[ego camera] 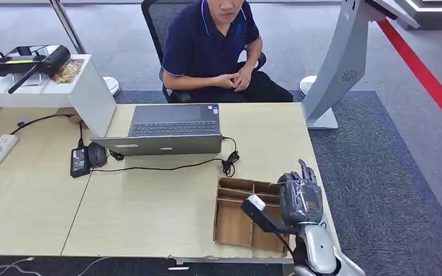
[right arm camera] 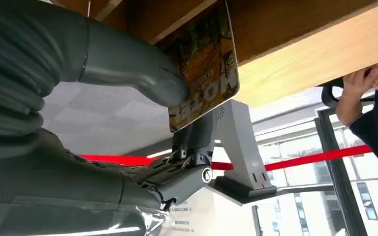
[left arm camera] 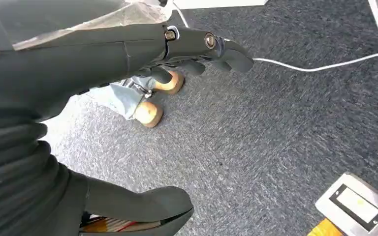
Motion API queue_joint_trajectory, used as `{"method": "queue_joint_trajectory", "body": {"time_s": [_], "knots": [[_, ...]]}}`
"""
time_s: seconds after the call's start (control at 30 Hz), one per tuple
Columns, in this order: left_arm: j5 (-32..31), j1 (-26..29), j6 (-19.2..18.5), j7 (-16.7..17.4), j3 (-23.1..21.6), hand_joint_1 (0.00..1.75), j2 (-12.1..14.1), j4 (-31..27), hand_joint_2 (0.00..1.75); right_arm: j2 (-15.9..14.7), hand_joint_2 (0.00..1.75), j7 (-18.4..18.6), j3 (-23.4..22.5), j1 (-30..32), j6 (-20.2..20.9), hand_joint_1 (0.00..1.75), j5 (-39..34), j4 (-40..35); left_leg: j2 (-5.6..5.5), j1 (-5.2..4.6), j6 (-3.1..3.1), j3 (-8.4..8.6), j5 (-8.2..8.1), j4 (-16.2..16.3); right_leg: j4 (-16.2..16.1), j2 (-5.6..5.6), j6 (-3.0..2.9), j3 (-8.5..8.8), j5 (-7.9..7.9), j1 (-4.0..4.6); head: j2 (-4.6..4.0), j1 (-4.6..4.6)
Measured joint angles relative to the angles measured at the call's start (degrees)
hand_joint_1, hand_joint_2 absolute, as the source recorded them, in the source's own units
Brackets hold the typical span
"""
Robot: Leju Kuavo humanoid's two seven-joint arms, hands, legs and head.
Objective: Pass the card to the sensor for recognition and then transmit it.
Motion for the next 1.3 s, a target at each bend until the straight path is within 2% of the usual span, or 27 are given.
{"method": "queue_joint_trajectory", "body": {"time_s": [0.27,0.57,0.83,1.13,1.3], "knots": [[0.0,0.0,0.0,-0.1,0.0,0.00,0.0,0.0,1.75,0.0,1.75,-0.8,-0.6,0.4,-4.2,1.75,0.7,0.0,0.00,0.00,0.00,-0.01,0.00,0.0,0.0,0.00,0.00,0.00,0.00,0.00,0.00,0.00],[-0.3,0.0,0.0,-0.2,0.0,0.00,-0.1,0.0,1.75,0.6,1.75,-2.7,-2.8,0.5,-12.3,1.75,2.7,-0.5,0.00,0.00,0.00,0.00,0.00,0.0,0.0,0.00,0.00,0.00,0.00,0.00,0.00,0.00],[-0.5,0.0,0.0,-0.4,0.0,0.00,-0.3,0.0,1.75,2.5,1.75,-6.2,-5.5,1.0,-12.7,1.75,2.4,-1.0,0.00,0.00,0.00,0.00,0.00,0.0,0.0,0.00,0.00,0.00,0.00,0.00,0.00,0.00],[-0.6,0.0,0.0,-0.6,-0.1,0.00,-0.4,0.0,1.75,4.0,1.75,-7.5,-7.2,1.6,-12.7,1.75,2.4,-1.2,0.00,0.00,0.00,-0.01,0.00,0.0,0.0,0.00,0.00,0.00,0.00,0.00,0.00,0.00],[-0.9,0.0,0.0,-0.6,-0.1,0.00,-0.4,0.0,1.75,6.0,1.75,-12.4,-9.8,2.9,-12.7,1.75,2.3,-1.8,0.00,0.00,0.00,-0.01,0.00,0.0,0.0,0.00,0.00,0.00,0.00,0.00,0.00,0.02]]}}
